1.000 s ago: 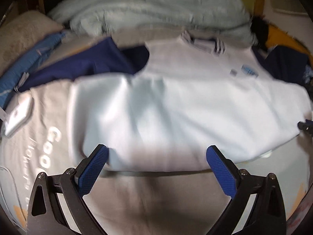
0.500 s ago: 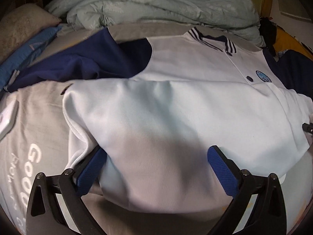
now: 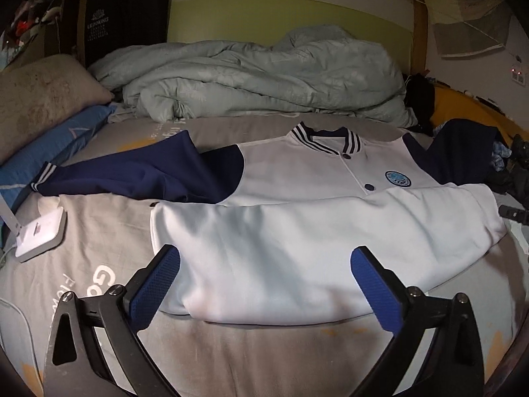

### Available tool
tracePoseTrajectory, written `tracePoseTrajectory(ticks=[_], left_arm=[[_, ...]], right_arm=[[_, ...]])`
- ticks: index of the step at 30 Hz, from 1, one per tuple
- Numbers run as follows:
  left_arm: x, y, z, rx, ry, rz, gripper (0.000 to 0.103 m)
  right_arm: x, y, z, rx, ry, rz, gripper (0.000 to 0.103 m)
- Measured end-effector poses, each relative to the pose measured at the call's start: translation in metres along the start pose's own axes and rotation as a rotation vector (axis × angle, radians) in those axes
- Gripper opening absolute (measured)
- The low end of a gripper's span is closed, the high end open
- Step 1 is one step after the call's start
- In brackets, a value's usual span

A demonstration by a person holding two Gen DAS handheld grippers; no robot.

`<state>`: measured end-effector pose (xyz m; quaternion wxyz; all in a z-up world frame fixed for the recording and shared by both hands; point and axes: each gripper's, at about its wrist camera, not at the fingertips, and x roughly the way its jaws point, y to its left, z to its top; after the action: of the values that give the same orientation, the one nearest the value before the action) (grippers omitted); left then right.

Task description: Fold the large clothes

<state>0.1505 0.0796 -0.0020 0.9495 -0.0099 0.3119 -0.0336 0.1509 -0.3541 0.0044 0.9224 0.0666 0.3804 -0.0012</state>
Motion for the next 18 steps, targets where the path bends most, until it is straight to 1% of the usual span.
tracePoseTrajectory(ticks=[1,3,5,6,8,9,12,14,16,18], left_arm=[[0.001,0.000,0.000,0.001,0.007,0.005,0.103],[0.003,-0.001,-0.002,0.000,0.033,-0.001,0.103],[0.002,-0.007,-0.006,0.028,0.056,-0.037,0.103],[0.002,-0.015,-0.007,0.077,0.073,-0.064,0.103],[0.000,-0.034,-0.013,0.182,0.088,-0.082,0.103],[0.001,-0.045,-0.018,0.244,0.098,-0.089,0.103],[0.010,-0.071,-0.033,0.356,0.158,-0.104,0.103],[0.021,-0.080,-0.042,0.395,0.187,-0.067,0.103],[0.035,-0.083,-0.051,0.421,0.219,-0.029,0.103],[0.046,-0.082,-0.056,0.418,0.234,-0.011,0.103]], right_arm=[[-0.001,-0.001,0.000,0.009,-0.007,0.007,0.103],[0.000,0.000,0.001,0.014,0.005,0.016,0.103],[0.002,0.005,0.000,0.006,0.026,0.041,0.103],[0.002,0.012,-0.002,-0.017,0.036,0.059,0.103],[0.003,0.029,-0.005,-0.103,0.058,0.085,0.103],[0.003,0.045,-0.011,-0.191,0.064,0.085,0.103],[0.006,0.083,-0.031,-0.402,0.071,0.055,0.103],[0.014,0.104,-0.045,-0.500,0.081,0.018,0.103],[0.029,0.118,-0.058,-0.561,0.096,-0.040,0.103],[0.039,0.130,-0.067,-0.613,0.090,-0.093,0.103]])
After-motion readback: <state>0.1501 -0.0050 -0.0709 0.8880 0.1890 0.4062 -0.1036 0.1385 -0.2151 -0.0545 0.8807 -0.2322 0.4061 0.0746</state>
